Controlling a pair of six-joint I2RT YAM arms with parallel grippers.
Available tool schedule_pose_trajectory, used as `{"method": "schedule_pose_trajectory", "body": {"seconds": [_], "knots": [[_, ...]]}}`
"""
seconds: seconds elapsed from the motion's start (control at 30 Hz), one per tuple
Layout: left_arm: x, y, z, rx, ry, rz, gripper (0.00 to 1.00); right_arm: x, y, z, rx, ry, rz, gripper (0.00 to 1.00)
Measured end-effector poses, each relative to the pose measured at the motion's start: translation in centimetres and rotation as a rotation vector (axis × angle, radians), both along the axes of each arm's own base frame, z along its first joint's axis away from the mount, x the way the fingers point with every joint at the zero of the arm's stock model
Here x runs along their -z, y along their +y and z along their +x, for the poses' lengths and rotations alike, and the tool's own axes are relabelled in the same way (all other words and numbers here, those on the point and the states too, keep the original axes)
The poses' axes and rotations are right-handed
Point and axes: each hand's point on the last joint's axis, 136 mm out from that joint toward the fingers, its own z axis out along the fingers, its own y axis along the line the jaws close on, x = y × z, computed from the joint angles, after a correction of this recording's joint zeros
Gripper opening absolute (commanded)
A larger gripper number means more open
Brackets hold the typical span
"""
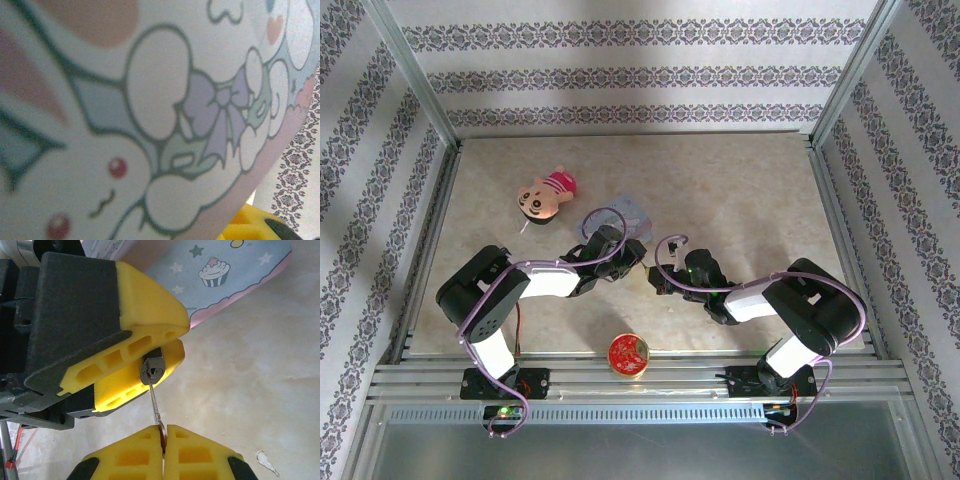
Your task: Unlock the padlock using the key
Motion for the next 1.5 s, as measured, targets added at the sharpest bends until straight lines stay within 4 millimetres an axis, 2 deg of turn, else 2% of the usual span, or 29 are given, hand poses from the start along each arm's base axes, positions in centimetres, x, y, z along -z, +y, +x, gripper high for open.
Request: {"method": "schedule_pose_trajectory", "body": {"seconds": [0.7, 1.1, 1.5], "knots": [[-0.15, 0.04, 0.16, 0.001, -0.002, -0.009, 0.20, -0.21, 0.05, 0.77, 0.019, 0.011, 0.015, 0.00], [-0.10, 0.05, 0.14, 0.007, -0.003, 0.000, 0.20, 0.37, 0.29, 0.77, 0.030, 0.079, 0.045, 0.00], [0.08, 0.04, -0.03, 0.018, 0.006, 0.012, 0.20, 0.08, -0.01, 0.81, 0.036, 0.128, 0.069, 0.00]]}}
